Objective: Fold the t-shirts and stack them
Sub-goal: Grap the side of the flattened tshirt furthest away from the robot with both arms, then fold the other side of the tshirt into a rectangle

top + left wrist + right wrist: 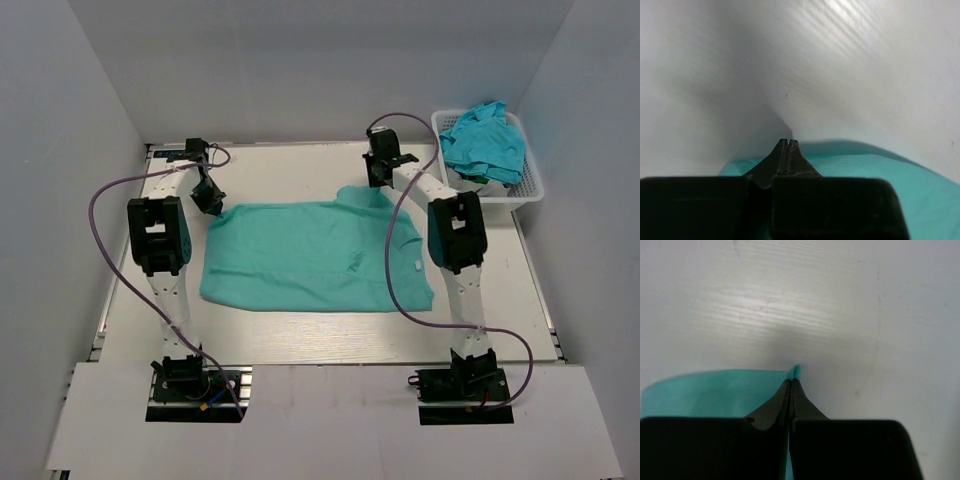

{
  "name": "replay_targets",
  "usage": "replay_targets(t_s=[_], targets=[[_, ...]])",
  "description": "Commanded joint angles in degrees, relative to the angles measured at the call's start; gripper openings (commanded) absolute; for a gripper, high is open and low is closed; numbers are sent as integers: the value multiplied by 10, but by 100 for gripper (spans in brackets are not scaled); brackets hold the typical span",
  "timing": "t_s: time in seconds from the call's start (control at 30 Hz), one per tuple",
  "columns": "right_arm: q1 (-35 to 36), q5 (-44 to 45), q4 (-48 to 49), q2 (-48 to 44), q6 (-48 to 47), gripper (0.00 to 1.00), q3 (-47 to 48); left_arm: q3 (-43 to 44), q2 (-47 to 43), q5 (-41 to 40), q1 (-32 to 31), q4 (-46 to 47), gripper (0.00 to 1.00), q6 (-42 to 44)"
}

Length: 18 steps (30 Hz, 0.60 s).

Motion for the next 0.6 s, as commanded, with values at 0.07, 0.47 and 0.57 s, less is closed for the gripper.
replay_targets(t_s=[0.07,0.47,0.57], targets=[[19,12,51,-192,-15,0,-170,-63,-106,8,-9,24,0,-1],[36,-13,78,-506,7,0,-484,-220,-258,-49,-9,29,0,-23],[45,-13,74,-565,17,0,-538,-259,-282,-49,-9,17,0,-29]])
